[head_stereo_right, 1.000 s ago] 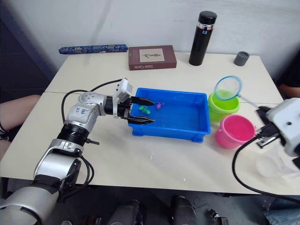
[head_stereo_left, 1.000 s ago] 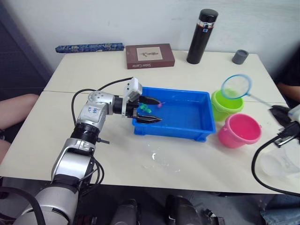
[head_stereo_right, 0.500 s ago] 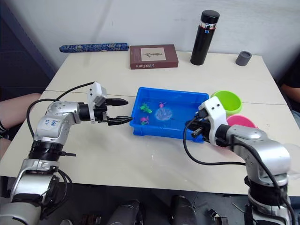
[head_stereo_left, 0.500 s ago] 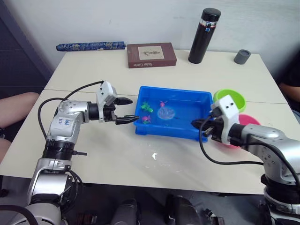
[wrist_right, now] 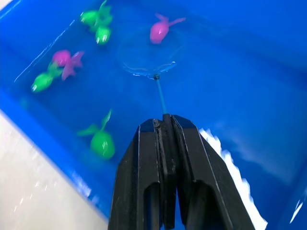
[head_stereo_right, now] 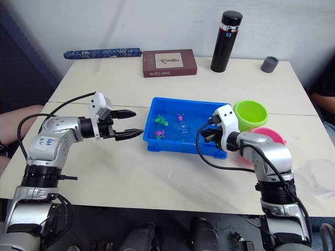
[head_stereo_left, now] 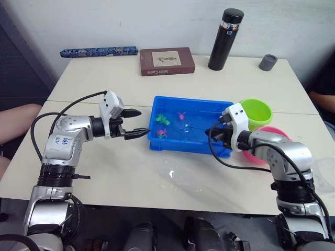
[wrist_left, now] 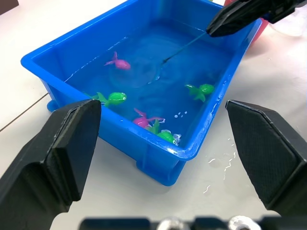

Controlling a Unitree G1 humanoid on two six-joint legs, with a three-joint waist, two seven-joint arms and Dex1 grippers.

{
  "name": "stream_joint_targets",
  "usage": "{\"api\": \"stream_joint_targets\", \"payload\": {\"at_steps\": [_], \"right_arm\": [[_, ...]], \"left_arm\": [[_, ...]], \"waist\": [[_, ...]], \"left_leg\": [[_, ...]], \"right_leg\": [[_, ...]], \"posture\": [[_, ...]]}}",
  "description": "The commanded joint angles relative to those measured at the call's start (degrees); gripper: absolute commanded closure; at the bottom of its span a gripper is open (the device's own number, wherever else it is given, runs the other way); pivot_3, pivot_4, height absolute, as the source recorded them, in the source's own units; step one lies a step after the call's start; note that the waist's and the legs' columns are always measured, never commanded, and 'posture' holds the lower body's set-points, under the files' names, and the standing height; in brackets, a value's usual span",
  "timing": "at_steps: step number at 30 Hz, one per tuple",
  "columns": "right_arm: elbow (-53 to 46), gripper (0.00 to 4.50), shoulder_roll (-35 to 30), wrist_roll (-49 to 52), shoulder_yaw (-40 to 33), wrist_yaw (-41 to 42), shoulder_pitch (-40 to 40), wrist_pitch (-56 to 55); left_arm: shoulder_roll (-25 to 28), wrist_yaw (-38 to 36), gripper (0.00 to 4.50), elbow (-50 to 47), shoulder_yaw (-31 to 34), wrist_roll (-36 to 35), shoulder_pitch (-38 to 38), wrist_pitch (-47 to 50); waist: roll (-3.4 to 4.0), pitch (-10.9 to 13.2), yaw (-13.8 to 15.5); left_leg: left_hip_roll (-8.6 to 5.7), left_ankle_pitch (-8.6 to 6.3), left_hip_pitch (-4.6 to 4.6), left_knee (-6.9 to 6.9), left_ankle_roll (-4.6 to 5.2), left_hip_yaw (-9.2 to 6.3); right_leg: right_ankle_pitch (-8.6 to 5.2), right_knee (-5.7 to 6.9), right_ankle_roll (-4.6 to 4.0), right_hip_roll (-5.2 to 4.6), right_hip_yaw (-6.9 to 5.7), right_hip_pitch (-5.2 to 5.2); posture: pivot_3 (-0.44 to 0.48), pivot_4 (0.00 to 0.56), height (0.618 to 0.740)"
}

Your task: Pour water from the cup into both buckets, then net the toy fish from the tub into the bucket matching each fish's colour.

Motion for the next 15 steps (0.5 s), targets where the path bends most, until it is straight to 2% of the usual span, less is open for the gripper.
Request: {"api": "stream_joint_targets", "payload": {"at_steps": [1,11,15], "right_arm": [[-3.91,4.50,-0.67,1.86,-1.71,0.67,-0.51,-0.76],[-21.24,4.50,-5.42,6.54,-5.78,-0.20,7.20,4.25],[-30.38,4.50,-7.22,9.29,-13.03,-2.04,12.22,8.97]], "left_arm": [[0.15,0.76,0.03,-1.68,1.38,-1.39,-0.81,-0.43],[-4.52,-1.86,0.03,4.61,-1.41,-1.87,-6.21,-2.55],[-8.36,-5.03,0.03,10.08,-3.25,-2.35,-11.23,-4.09]], "waist": [[0.00,0.00,-0.02],[0.01,0.01,0.61],[0.01,0.01,0.93]], "left_leg": [[0.00,0.00,0.00,0.00,0.00,-0.01],[-0.02,0.00,-0.08,0.04,0.00,0.01],[-0.03,0.00,-0.13,0.04,0.00,-0.01]], "right_leg": [[0.00,-0.01,0.00,0.00,-0.01,0.00],[0.01,-0.02,0.01,0.00,-0.03,-0.03],[0.01,-0.03,0.02,0.00,-0.08,-0.04]], "posture": [[0.000,0.150,0.740],[0.000,0.150,0.740],[0.000,0.150,0.740]]}}
